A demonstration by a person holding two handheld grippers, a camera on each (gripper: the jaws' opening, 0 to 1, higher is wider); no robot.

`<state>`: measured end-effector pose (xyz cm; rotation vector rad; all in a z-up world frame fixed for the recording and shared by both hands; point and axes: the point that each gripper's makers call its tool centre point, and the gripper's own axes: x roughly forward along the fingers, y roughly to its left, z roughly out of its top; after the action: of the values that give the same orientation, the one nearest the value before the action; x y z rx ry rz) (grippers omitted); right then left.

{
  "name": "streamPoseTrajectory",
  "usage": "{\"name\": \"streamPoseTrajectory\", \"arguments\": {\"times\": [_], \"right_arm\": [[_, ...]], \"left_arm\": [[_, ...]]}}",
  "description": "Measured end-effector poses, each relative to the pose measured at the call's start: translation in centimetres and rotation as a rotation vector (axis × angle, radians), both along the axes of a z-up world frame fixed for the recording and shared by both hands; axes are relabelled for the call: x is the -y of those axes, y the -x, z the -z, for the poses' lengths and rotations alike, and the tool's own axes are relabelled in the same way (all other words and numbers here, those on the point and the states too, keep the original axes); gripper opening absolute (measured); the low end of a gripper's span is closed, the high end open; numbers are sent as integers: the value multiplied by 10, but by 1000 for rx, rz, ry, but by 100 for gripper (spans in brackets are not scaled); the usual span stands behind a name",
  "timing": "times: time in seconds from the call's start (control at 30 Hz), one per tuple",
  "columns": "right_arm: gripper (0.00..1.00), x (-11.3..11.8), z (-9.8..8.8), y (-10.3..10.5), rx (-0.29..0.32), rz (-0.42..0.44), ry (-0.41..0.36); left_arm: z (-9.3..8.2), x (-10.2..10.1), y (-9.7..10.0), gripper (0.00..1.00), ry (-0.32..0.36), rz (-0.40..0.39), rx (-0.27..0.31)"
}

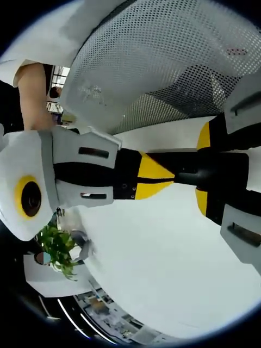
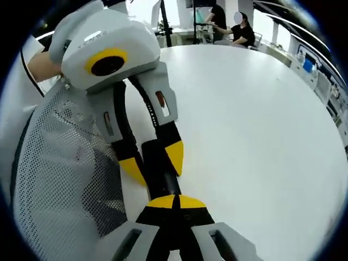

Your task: Press the specified remote control buttons in sequence, fully releasing each button before pressing the next.

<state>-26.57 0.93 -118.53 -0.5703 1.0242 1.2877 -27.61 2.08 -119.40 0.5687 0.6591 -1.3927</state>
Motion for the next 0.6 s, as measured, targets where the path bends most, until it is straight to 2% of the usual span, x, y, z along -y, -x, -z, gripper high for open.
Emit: {"name": "streamPoseTrajectory", "arguments": {"times": [0.17,0.37,0.47,0.53,0.6], "right_arm": [[0,-4,1,-1,-14,9,20],[0,-4,2,0,23,-7,51],[0,-3,1,-1,24,24,21],[0,-3,-1,0,50,40,-7],[0,-8,-6,9,46,36,-50]], "left_arm": [[0,0,0,24,2,1,1],[-1,0,1,24,2,3,1],[-2,0,1,24,4,0,0],[-2,0,1,24,4,-3,1],[-3,0,2,24,5,-9,2]]}}
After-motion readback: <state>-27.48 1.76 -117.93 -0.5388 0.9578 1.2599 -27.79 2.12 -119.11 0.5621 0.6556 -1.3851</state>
